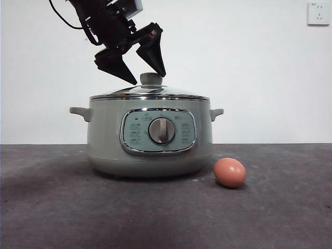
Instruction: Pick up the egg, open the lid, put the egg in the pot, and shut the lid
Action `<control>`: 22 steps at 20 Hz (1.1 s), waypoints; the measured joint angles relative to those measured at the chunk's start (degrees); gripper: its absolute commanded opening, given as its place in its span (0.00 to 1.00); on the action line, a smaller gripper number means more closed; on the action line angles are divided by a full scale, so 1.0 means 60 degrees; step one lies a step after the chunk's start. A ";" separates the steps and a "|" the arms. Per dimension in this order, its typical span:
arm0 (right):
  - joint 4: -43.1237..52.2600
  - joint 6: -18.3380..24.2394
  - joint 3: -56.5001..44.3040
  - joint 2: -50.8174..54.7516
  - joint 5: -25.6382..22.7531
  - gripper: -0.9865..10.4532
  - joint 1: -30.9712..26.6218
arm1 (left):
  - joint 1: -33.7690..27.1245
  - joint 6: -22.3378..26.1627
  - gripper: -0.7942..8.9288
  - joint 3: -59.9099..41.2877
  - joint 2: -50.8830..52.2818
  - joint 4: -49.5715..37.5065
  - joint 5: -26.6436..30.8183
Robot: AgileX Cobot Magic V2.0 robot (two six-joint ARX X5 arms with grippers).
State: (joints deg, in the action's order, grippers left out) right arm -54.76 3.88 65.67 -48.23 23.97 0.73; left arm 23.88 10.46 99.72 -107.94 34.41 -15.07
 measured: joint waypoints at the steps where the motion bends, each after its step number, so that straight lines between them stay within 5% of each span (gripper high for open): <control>1: 0.0004 0.0000 0.0000 -0.0022 -0.0004 0.64 0.0000 | 0.0036 0.0000 0.82 0.0000 -0.0040 -0.0004 0.0000; 3: 0.0018 0.0000 0.0000 -0.0058 -0.0004 0.64 0.0000 | 0.0098 0.0000 0.78 0.0000 -0.0106 -0.0011 0.0004; 7: 0.0022 0.0000 0.0000 -0.0073 -0.0004 0.64 0.0000 | 0.0160 0.0000 0.47 0.0000 -0.0157 -0.0011 0.0000; 15: 0.0022 0.0000 0.0000 -0.0077 -0.0004 0.64 0.0000 | 0.0197 -0.0175 0.07 0.0025 -0.0157 0.0113 -0.0055; 22: 0.0022 0.0000 0.0000 -0.0073 -0.0004 0.64 0.0000 | 0.0197 -0.0175 0.07 0.0029 -0.0153 0.0109 -0.0076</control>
State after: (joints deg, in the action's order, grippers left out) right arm -54.63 3.88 65.67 -48.66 23.94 0.73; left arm 25.06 9.41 99.90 -108.86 35.07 -15.53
